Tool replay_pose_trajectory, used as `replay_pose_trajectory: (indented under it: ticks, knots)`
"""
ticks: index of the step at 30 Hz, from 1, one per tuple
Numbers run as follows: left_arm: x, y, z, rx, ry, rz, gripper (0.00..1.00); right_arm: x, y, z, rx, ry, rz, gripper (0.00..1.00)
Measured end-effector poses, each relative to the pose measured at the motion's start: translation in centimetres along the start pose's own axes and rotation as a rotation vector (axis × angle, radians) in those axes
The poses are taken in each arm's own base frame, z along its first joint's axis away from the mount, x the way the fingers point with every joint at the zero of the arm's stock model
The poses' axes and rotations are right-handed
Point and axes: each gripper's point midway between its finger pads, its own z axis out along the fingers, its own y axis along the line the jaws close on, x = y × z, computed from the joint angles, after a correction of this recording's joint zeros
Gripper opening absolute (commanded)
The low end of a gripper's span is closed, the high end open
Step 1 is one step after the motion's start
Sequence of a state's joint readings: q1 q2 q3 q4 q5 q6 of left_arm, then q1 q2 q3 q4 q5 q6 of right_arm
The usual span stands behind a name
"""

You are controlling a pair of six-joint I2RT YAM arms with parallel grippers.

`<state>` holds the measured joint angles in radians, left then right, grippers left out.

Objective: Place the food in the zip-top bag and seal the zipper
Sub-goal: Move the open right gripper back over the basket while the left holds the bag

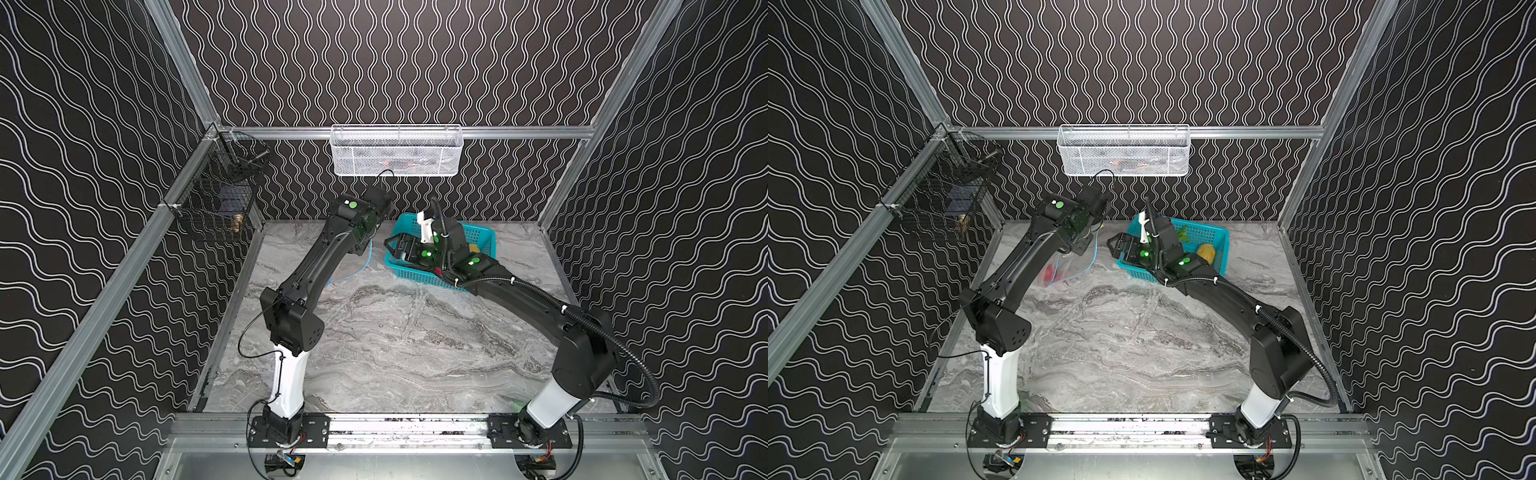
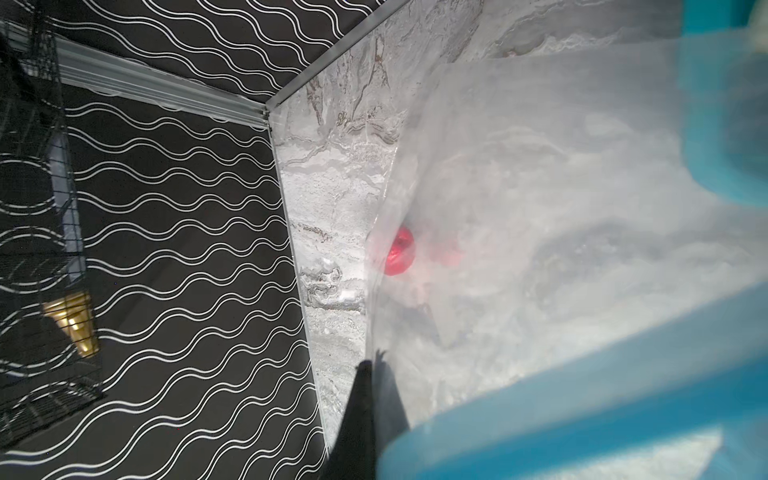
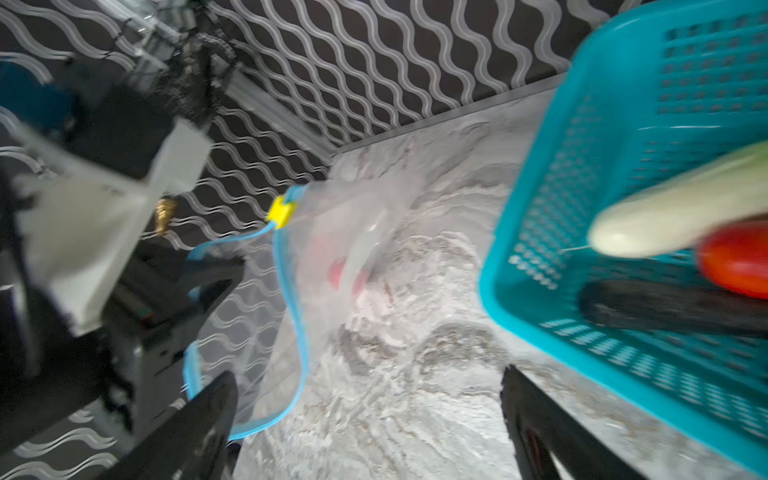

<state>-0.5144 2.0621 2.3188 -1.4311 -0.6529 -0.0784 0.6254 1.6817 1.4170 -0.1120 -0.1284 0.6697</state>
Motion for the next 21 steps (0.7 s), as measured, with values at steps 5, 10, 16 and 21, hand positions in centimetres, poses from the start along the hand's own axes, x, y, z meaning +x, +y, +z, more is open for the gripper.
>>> replay_pose_trajectory:
  ticks: [5,10,16,21]
  knots:
    - [0.0,-0.1,0.1,0.004,0.002,-0.013,0.00,-1.2,-4.7,-0.8,0.178,-0.016,0.035,0.99]
    - [0.1,-0.3,0.2,0.006,0.007,-0.019,0.00,-2.3,-9.3,-1.6,0.364,-0.033,0.071,0.99]
    - [0.5,-0.7,0.2,0.028,0.012,-0.016,0.00,-2.6,-11.8,-1.9,0.531,-0.025,0.091,0.99]
    - [0.4,-0.6,0.2,0.028,0.005,-0.021,0.00,-2.6,-14.2,-1.7,0.682,0.007,0.099,0.99]
